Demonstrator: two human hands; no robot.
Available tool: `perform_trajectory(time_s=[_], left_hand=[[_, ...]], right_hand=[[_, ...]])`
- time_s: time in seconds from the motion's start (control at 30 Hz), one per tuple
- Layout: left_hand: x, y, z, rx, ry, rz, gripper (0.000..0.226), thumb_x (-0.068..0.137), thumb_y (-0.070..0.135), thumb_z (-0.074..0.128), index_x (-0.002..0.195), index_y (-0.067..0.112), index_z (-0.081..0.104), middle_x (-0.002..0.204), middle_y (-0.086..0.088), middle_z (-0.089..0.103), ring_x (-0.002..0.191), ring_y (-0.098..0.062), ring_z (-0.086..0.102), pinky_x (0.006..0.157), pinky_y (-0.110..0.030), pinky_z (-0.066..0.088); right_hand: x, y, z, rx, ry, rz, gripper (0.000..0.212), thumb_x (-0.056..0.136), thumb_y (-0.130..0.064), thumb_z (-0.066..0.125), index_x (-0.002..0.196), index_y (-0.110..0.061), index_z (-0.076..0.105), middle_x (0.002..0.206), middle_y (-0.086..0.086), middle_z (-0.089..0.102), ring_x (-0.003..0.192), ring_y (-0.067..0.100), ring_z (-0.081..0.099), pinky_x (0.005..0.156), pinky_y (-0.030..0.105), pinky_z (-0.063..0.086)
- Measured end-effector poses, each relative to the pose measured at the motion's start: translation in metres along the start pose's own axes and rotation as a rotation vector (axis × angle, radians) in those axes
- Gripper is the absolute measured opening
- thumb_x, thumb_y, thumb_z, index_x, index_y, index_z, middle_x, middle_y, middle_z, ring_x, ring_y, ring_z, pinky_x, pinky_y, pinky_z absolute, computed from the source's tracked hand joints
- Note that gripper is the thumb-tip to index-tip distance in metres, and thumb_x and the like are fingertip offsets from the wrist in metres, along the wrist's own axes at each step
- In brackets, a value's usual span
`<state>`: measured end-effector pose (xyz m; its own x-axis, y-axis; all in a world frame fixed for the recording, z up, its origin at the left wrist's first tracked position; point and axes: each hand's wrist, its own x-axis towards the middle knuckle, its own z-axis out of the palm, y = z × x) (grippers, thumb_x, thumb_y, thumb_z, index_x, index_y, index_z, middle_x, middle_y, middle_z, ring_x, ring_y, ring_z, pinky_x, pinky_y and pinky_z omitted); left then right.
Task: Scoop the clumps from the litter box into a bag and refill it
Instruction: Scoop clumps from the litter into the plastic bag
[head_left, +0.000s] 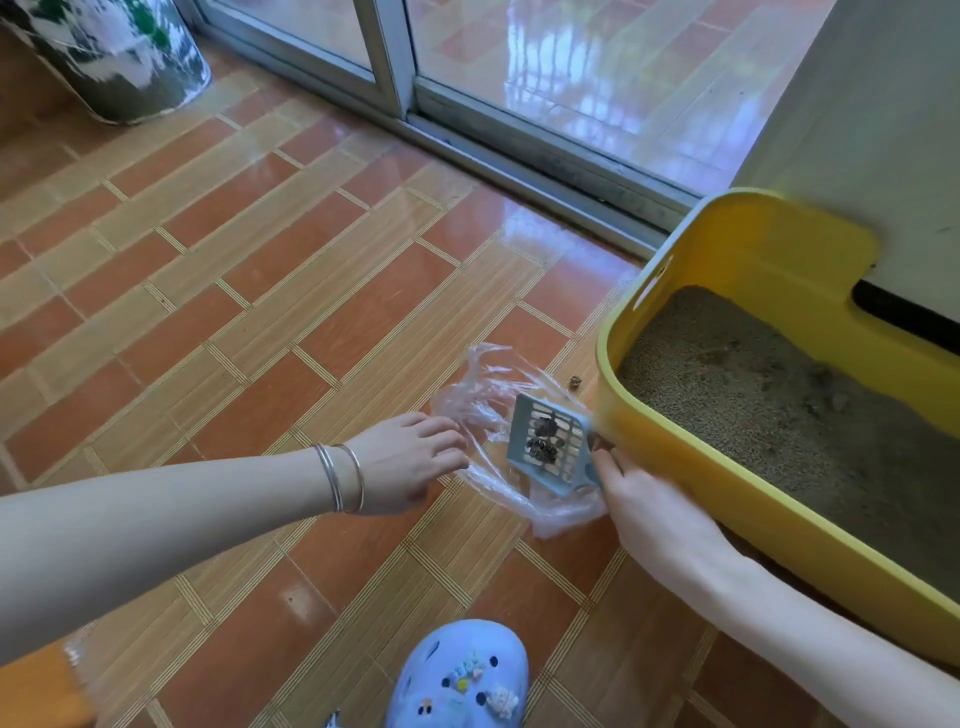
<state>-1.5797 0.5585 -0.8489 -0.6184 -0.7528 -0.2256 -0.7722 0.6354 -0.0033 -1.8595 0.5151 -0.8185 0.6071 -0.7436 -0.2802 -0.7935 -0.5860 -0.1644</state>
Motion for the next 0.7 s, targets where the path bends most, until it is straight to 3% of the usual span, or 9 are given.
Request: perform_trajectory(time_s=[0.37, 0.43, 0.47, 0.53, 0.57, 0.7], left_hand=[[0.002, -0.003, -0.006, 0.005, 0.026, 0.028, 0.053, 0.05, 0.03, 0.082, 0.101, 0.021, 0.068, 0.102, 0.002, 0.069, 0.102, -0.019, 0.064, 0.081, -0.032, 0.054], [0.003, -0.001, -0.007, -0.003, 0.038, 0.034, 0.053, 0.051, 0.03, 0.082, 0.101, 0.021, 0.068, 0.102, 0.003, 0.068, 0.102, -0.019, 0.063, 0.081, -0.032, 0.054], [0.004, -0.001, -0.007, -0.006, 0.042, 0.035, 0.052, 0.051, 0.029, 0.081, 0.101, 0.021, 0.068, 0.102, 0.003, 0.068, 0.102, -0.019, 0.063, 0.081, -0.032, 0.054], [0.006, 0.001, -0.008, -0.007, 0.049, 0.034, 0.052, 0.052, 0.028, 0.08, 0.102, 0.022, 0.068, 0.102, 0.003, 0.068, 0.102, -0.019, 0.063, 0.082, -0.033, 0.054], [0.006, 0.001, -0.008, -0.008, 0.053, 0.036, 0.053, 0.053, 0.028, 0.08, 0.103, 0.022, 0.067, 0.102, 0.003, 0.068, 0.101, -0.019, 0.063, 0.082, -0.033, 0.054], [0.006, 0.004, -0.01, -0.018, 0.051, 0.046, 0.054, 0.053, 0.026, 0.081, 0.105, 0.021, 0.067, 0.102, 0.002, 0.068, 0.099, -0.02, 0.064, 0.082, -0.035, 0.055]], right_hand=[[-0.009, 0.014, 0.003, -0.029, 0.045, -0.056, 0.064, 0.079, 0.01, 0.039, 0.139, -0.011, 0.031, 0.138, 0.005, 0.041, 0.109, 0.03, 0.057, 0.081, 0.035, 0.051], [-0.008, 0.016, 0.005, -0.07, 0.081, -0.071, 0.063, 0.074, 0.01, 0.046, 0.135, -0.008, 0.04, 0.131, 0.007, 0.05, 0.096, 0.032, 0.063, 0.071, 0.037, 0.055], [-0.008, 0.016, 0.005, -0.091, 0.094, -0.08, 0.062, 0.067, 0.011, 0.054, 0.127, -0.005, 0.049, 0.12, 0.01, 0.058, 0.08, 0.032, 0.067, 0.058, 0.036, 0.055], [-0.008, 0.016, 0.002, -0.147, 0.095, -0.074, 0.062, 0.045, 0.011, 0.07, 0.106, -0.002, 0.064, 0.092, 0.01, 0.068, 0.049, 0.03, 0.062, 0.034, 0.029, 0.045], [-0.008, 0.016, 0.0, -0.17, 0.119, -0.08, 0.063, 0.037, 0.01, 0.073, 0.099, -0.002, 0.067, 0.084, 0.009, 0.068, 0.041, 0.028, 0.059, 0.029, 0.026, 0.039], [-0.012, 0.014, -0.008, -0.203, 0.165, -0.136, 0.062, 0.027, 0.006, 0.078, 0.087, -0.006, 0.071, 0.074, 0.005, 0.068, 0.04, 0.024, 0.057, 0.027, 0.02, 0.033]])
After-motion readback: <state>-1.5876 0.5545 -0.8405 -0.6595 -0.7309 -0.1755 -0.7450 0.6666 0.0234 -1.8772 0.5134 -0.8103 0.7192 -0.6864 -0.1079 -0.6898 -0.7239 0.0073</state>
